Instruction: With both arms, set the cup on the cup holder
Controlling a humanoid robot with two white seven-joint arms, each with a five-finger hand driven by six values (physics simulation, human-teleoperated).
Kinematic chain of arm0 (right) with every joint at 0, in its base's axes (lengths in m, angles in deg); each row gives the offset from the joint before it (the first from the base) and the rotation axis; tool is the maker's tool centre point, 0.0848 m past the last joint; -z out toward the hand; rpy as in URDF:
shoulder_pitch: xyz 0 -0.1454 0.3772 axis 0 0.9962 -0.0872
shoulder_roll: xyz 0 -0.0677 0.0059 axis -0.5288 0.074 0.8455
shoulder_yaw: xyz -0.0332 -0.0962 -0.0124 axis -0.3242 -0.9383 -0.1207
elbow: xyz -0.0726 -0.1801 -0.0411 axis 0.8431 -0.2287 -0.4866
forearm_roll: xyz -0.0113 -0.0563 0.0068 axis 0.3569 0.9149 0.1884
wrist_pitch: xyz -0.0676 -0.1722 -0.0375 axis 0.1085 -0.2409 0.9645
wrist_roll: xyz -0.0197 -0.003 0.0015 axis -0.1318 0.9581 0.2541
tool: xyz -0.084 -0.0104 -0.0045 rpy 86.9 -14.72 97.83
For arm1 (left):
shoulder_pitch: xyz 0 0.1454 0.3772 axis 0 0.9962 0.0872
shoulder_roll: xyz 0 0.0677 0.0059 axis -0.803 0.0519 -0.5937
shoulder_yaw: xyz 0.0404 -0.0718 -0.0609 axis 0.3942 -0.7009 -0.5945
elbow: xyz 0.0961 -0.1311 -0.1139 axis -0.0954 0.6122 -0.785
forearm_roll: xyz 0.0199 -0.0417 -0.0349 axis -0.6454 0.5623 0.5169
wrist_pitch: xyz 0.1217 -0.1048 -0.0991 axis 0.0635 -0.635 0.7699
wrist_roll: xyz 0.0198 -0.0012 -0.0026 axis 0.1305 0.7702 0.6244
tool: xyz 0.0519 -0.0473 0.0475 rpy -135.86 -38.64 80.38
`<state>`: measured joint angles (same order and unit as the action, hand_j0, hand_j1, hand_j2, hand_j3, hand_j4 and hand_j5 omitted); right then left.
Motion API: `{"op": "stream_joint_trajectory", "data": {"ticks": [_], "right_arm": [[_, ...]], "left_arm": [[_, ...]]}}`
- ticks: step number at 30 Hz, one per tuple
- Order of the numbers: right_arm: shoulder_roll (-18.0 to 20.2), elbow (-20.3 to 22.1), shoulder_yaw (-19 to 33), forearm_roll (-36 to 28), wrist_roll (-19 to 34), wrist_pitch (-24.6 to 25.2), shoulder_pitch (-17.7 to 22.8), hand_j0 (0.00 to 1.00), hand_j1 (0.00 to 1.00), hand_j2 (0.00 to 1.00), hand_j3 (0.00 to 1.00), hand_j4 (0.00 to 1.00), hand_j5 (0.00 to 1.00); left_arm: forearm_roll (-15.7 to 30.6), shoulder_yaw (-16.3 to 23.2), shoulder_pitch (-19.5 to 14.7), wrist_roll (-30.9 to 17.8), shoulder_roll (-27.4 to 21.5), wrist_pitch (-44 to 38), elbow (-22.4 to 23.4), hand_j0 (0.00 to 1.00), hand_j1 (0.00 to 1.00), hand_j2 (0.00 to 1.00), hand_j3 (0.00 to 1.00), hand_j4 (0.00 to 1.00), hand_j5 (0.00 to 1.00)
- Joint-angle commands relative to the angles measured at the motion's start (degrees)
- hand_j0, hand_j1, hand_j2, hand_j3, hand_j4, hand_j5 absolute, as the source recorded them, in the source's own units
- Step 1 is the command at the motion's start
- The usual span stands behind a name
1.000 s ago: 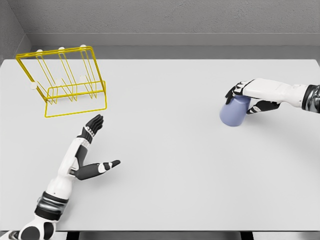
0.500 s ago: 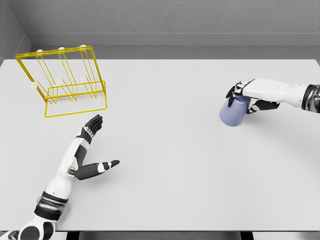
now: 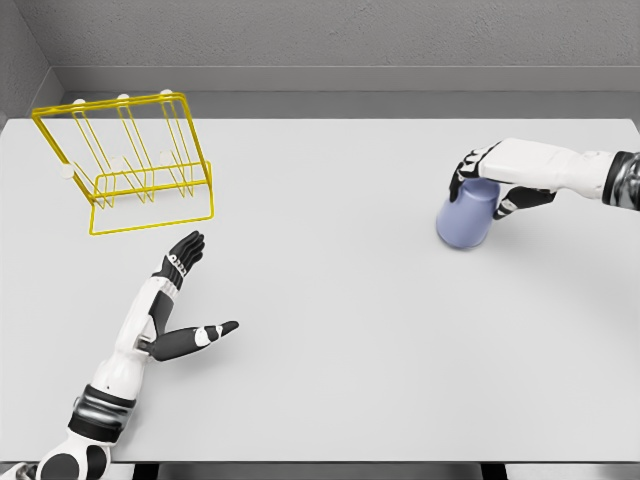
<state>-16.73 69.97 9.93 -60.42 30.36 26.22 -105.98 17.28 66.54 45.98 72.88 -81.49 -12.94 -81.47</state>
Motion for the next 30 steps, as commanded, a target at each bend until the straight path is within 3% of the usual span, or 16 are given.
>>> {"op": "stream_joint_trajectory", "data": {"ticks": [1,30], "right_arm": [[0.2,0.7,0.1,-0.4,0.0,0.1,-0.1,0.54,0.54,0.54,0.54,0.54,0.54],[-2.1,6.4,0.1,-0.4,0.5,0.1,-1.1,0.54,0.54,0.54,0.54,0.54,0.54]], "left_arm": [[-0.1,0.0,0.0,0.0,0.0,0.0,-0.1,1.00,1.00,1.00,1.00,1.00,1.00],[-0.1,-0.3,1.5,0.3,0.2,-0.1,-0.9,1.00,1.00,1.00,1.00,1.00,1.00]]}}
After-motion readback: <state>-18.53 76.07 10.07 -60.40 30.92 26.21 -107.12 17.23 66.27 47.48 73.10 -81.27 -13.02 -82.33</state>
